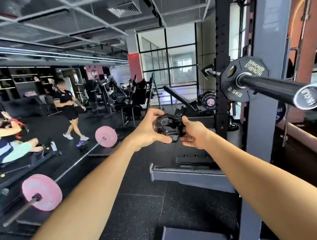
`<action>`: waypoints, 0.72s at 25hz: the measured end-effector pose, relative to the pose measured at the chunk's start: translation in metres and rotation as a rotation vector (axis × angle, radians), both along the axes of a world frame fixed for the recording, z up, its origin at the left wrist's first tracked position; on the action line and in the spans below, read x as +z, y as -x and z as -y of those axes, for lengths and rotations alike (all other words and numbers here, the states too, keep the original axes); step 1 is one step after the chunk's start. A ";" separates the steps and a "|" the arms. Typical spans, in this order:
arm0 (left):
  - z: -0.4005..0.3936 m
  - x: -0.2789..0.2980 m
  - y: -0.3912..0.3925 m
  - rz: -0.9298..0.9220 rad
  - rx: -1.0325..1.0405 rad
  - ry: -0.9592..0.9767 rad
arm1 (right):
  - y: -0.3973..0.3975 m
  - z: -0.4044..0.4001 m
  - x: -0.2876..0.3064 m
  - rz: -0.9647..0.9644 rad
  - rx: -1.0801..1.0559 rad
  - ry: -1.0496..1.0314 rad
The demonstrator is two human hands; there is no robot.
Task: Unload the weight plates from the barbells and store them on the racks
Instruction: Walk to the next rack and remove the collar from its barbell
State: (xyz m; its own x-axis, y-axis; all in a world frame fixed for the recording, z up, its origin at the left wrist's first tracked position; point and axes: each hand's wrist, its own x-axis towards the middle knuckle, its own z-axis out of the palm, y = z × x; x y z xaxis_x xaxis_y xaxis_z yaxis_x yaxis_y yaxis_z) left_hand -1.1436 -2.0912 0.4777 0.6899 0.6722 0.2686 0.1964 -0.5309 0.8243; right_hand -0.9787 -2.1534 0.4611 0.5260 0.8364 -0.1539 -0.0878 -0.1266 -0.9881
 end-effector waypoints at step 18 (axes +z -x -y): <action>-0.268 -0.201 -0.155 -0.215 0.103 0.157 | -0.149 -0.269 -0.181 0.030 -0.096 0.315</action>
